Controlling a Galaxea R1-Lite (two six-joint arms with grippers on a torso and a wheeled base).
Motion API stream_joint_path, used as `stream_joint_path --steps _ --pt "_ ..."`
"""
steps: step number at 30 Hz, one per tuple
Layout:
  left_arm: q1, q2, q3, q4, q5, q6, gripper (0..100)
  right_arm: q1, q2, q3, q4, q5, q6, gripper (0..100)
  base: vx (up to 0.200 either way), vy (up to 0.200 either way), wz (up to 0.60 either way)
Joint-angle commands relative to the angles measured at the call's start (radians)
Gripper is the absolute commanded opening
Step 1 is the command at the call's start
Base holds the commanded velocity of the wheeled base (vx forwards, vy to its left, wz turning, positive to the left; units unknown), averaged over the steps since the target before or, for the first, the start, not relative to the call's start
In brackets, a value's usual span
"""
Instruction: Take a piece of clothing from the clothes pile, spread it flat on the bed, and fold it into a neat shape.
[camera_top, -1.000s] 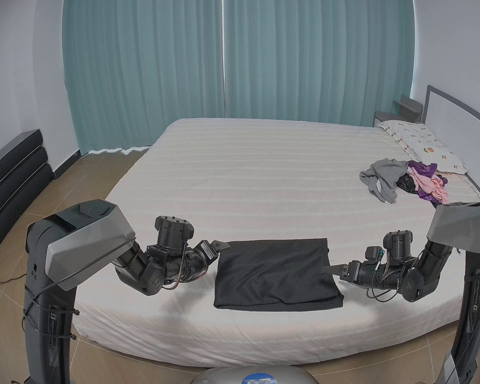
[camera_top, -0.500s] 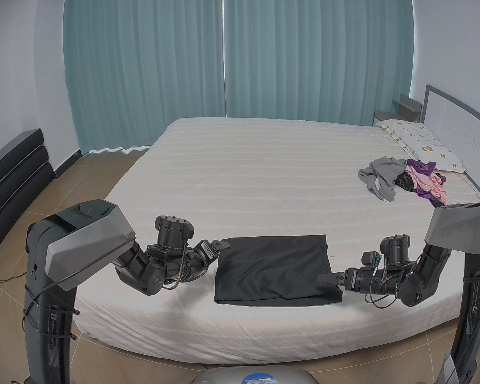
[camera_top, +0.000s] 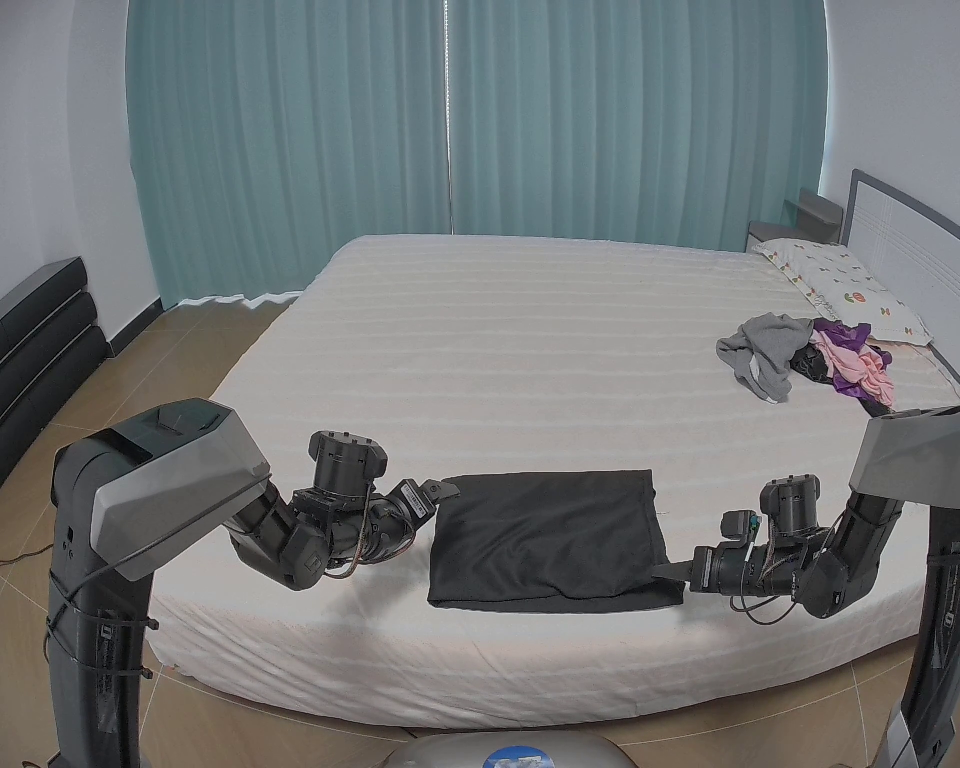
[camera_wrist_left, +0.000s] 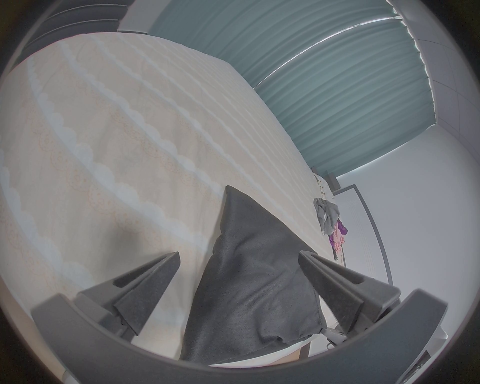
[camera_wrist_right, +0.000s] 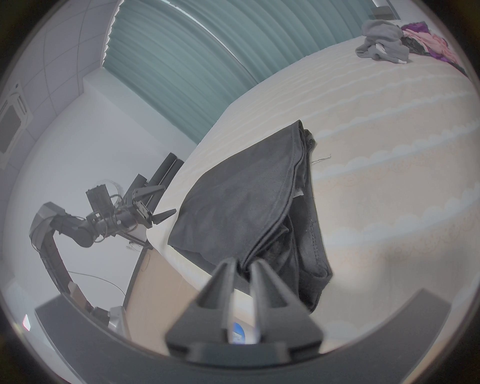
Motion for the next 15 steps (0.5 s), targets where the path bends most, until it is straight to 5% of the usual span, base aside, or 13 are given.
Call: stream_joint_path --steps 1,15 --pt "0.001 0.001 -0.001 0.0 0.0 0.0 100 -0.003 -0.008 0.02 0.003 0.0 -0.025 0 0.0 0.0 0.0" --pt "0.001 0.003 -0.001 0.0 0.0 0.0 100 -0.034 -0.034 0.038 0.01 -0.001 -0.055 0 0.0 0.0 0.0"
